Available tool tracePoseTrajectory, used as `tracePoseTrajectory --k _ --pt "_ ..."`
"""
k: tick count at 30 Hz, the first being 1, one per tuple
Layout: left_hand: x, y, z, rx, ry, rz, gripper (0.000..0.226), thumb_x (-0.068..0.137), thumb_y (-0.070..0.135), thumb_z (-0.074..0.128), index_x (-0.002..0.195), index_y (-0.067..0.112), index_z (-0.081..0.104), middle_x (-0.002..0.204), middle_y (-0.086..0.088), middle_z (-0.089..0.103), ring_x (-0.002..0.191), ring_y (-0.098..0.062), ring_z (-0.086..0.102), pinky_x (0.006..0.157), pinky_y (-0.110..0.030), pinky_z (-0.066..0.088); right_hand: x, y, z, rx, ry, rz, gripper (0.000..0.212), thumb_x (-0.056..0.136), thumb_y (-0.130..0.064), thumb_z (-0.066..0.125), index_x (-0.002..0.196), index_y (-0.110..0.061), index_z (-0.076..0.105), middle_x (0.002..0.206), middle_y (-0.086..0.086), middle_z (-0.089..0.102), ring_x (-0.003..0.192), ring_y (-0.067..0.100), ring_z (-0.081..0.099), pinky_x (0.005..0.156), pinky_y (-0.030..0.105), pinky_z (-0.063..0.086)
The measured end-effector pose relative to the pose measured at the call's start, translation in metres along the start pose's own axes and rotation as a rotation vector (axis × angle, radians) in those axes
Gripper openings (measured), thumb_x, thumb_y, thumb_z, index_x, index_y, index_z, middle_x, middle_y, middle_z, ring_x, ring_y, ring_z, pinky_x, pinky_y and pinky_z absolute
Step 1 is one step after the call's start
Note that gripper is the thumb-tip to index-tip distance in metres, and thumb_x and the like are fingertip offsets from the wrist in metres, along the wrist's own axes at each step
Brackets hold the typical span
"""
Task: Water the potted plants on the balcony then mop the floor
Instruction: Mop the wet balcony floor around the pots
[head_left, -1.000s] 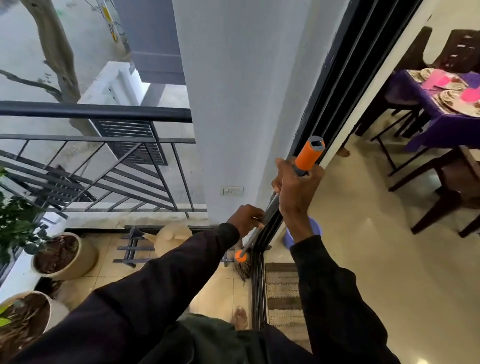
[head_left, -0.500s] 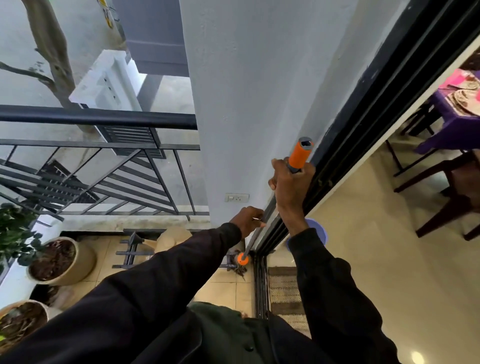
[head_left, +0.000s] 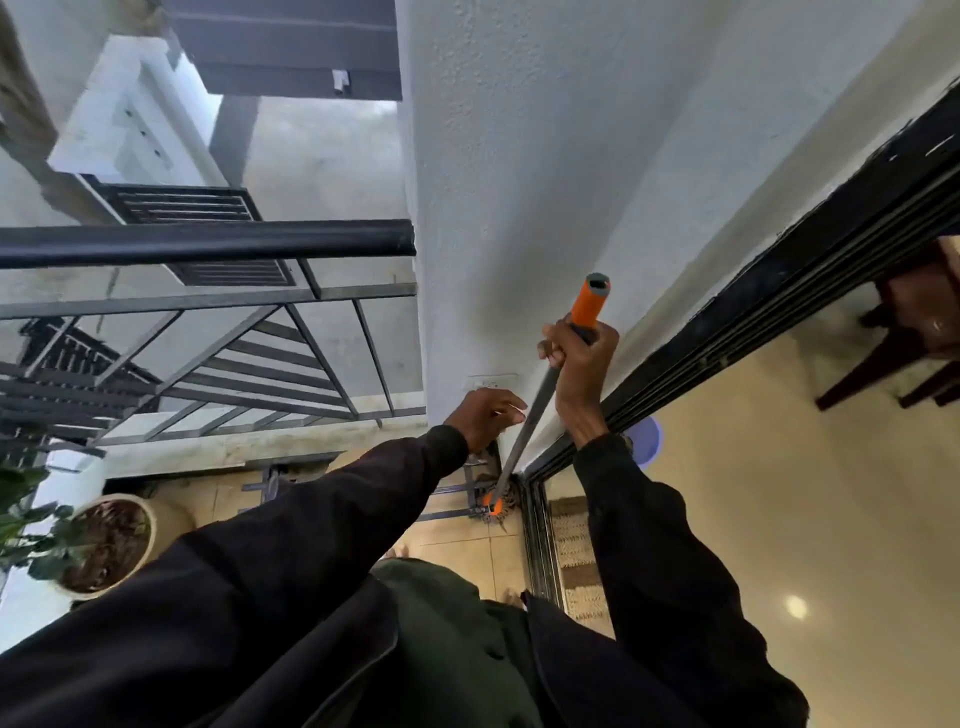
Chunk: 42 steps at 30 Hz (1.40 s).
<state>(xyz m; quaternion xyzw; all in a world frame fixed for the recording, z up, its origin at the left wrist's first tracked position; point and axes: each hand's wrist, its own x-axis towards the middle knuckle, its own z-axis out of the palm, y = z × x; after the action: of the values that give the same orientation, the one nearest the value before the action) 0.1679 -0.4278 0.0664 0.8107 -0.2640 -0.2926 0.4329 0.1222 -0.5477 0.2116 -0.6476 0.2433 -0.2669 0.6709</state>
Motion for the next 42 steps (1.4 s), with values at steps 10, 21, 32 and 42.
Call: tracePoseTrajectory --k 10,21,32,42 --pt "-0.008 -0.030 -0.046 -0.001 0.028 0.025 0.018 0.097 0.006 0.069 0.114 0.008 0.074 0.105 -0.005 0.076 0.091 -0.009 0.072 0.077 -0.014 0.055 0.044 0.048 0.011 -0.374 0.142 -0.032 0.019 0.108 -0.018 0.048 0.123 -0.008 0.052 0.113 0.007 0.064 0.103 0.015 0.063 0.089 0.029 0.047" --pt "-0.007 -0.002 -0.055 -0.056 0.124 -0.026 0.018 0.097 0.010 0.070 0.114 0.008 0.074 0.105 -0.010 0.077 0.096 -0.021 0.074 0.084 -0.039 0.062 0.073 0.046 0.008 -0.639 0.064 0.070 0.028 0.110 -0.017 0.046 0.123 0.007 0.055 0.119 0.025 0.066 0.110 0.037 0.068 0.082 0.033 0.051" --pt "-0.020 0.020 -0.046 -0.109 0.253 -0.064 0.018 0.100 0.012 0.066 0.116 0.008 0.072 0.102 -0.008 0.078 0.090 -0.016 0.075 0.081 -0.023 0.058 0.058 0.035 -0.001 -0.622 0.005 0.117 0.033 0.107 -0.008 0.051 0.136 0.006 0.045 0.138 0.030 0.058 0.126 0.041 0.063 0.097 0.037 0.053" --pt "-0.026 0.038 -0.049 -0.144 0.306 -0.086 0.020 0.101 0.011 0.063 0.119 0.005 0.071 0.104 -0.010 0.078 0.093 -0.020 0.075 0.078 -0.019 0.057 0.039 0.019 -0.016 -0.656 -0.086 0.147 0.042 0.100 -0.006 0.059 0.138 -0.001 0.042 0.140 0.028 0.057 0.126 0.041 0.063 0.105 0.048 0.056"
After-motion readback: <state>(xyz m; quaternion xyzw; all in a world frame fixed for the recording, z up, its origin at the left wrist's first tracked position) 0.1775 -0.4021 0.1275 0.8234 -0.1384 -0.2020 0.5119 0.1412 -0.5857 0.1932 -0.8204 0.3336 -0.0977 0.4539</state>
